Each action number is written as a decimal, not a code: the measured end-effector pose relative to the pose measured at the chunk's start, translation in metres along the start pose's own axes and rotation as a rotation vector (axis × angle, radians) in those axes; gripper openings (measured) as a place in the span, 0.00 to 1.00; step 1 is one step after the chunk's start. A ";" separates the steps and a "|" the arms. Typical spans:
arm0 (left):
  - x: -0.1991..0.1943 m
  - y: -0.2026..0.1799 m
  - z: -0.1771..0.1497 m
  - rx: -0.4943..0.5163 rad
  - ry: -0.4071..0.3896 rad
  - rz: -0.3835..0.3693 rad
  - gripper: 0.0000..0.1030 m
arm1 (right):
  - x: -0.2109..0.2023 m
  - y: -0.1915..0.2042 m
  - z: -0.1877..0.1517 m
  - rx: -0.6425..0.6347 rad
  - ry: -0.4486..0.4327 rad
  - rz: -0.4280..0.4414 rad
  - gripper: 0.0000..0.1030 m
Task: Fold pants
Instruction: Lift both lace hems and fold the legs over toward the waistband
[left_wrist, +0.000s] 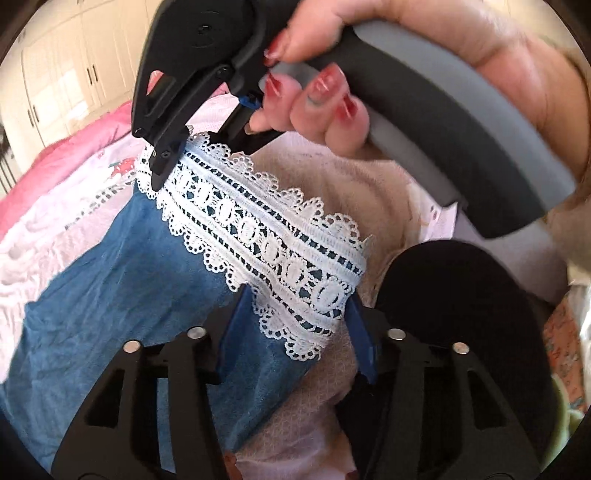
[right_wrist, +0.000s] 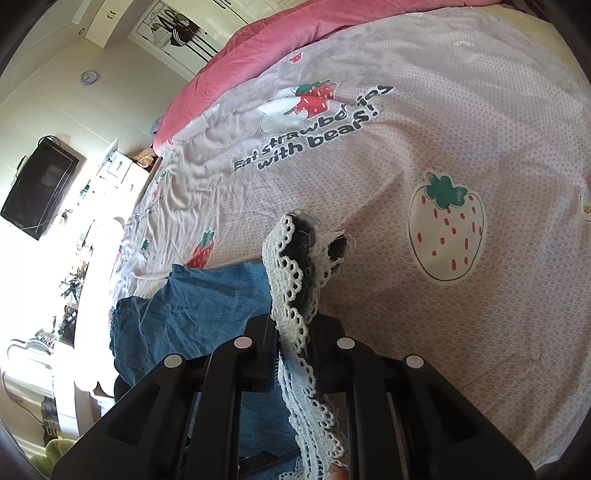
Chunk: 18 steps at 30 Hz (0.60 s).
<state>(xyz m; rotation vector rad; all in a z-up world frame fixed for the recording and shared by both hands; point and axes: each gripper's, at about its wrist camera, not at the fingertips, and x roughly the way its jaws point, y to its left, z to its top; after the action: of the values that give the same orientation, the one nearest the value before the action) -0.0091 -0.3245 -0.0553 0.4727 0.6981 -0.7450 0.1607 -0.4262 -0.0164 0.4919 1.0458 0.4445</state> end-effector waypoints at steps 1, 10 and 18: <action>0.000 0.000 -0.001 0.001 -0.003 0.011 0.27 | 0.001 0.000 -0.001 -0.004 0.000 -0.001 0.12; -0.025 0.021 0.002 -0.055 -0.025 -0.018 0.09 | -0.003 0.014 -0.001 -0.040 -0.016 -0.019 0.11; -0.065 0.053 -0.012 -0.175 -0.069 -0.045 0.09 | -0.001 0.043 0.004 -0.060 -0.017 -0.031 0.11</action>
<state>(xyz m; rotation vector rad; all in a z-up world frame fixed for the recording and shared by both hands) -0.0087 -0.2531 -0.0094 0.2713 0.7047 -0.7316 0.1588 -0.3929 0.0104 0.4250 1.0198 0.4422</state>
